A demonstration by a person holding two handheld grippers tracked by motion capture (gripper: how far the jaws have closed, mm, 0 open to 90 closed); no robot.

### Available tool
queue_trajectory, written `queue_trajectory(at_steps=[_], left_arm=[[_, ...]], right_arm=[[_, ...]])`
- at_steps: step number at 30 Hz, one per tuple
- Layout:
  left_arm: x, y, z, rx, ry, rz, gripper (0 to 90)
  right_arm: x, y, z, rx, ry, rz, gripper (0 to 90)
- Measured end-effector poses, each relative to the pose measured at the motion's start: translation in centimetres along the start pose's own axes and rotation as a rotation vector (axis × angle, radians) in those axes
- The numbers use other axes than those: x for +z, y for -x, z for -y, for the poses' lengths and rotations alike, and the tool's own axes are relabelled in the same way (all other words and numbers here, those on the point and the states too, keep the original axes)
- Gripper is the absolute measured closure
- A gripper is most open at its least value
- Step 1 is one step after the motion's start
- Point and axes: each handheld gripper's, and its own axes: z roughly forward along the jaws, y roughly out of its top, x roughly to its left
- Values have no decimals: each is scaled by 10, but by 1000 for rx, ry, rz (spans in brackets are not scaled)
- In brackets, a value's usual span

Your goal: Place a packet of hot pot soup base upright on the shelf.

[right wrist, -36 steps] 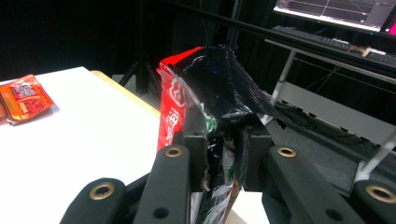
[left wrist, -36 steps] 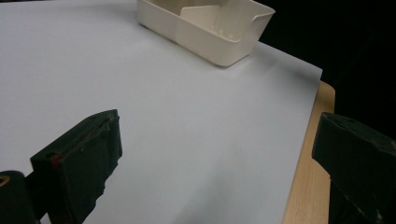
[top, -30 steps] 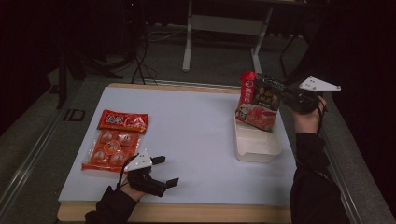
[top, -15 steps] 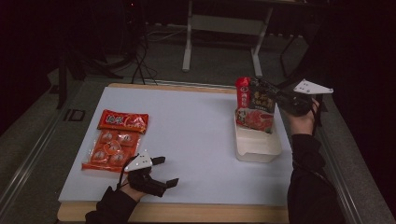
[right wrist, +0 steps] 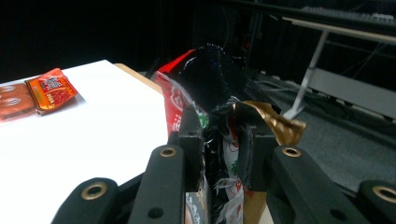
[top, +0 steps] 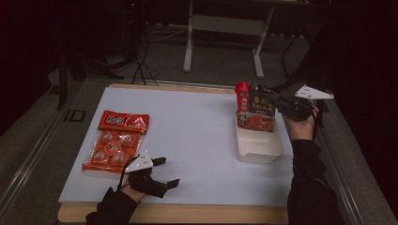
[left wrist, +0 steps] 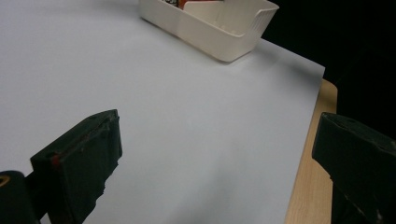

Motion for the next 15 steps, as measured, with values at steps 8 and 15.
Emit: queue_trajectory(at_steps=[8,15], left_arm=[[0,-1,0,1,3,-2,20],[2,-1,0,3,0,1,20]], right_arm=[[-6,0,10,42,-71,59,607],[-19,-7,-7,77,2,49,501]])
